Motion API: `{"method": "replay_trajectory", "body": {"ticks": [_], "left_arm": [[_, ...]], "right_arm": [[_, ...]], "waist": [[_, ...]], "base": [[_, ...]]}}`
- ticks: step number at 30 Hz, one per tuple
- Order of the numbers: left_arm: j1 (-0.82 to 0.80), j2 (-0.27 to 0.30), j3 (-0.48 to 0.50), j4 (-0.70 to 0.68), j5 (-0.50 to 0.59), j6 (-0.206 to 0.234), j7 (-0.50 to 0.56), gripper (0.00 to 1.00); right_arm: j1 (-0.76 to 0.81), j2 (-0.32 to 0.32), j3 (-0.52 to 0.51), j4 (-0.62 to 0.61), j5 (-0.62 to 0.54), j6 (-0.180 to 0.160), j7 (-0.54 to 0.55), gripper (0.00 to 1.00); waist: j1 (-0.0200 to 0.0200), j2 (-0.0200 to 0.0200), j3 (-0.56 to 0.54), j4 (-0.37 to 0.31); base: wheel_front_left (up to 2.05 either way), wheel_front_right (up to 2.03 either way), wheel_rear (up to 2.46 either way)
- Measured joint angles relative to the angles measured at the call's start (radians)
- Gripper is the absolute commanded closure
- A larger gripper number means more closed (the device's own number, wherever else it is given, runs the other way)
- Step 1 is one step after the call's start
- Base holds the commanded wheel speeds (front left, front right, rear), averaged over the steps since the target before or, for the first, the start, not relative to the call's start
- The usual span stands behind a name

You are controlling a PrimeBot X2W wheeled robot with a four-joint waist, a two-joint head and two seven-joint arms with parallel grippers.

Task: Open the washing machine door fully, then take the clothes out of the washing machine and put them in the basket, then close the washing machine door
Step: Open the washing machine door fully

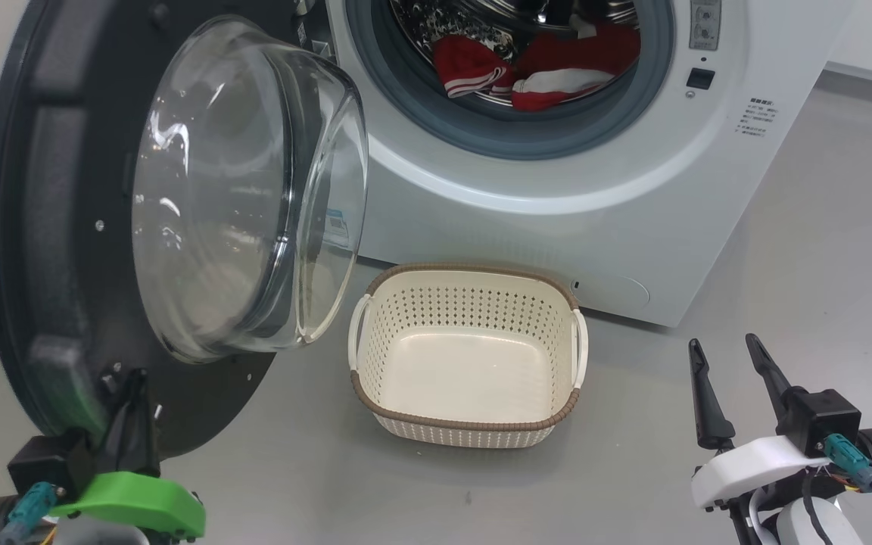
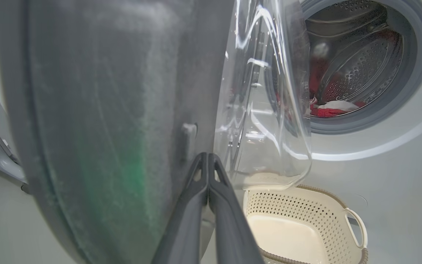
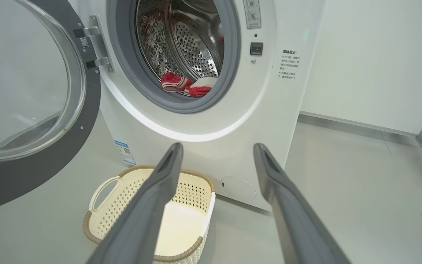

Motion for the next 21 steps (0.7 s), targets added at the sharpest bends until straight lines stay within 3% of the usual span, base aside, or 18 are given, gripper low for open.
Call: {"method": "replay_trajectory", "body": {"ticks": [21], "left_arm": [[-0.141,0.031,0.205,0.194,-0.065,0.003,-0.084,1.0]], "right_arm": [[-0.032,0.0,-0.009,-0.008,-0.026,0.001,0.0,0.0]], "waist": [[0.0,0.0,0.074,-0.024]], "base": [[0.0,0.0,0.0]]}}
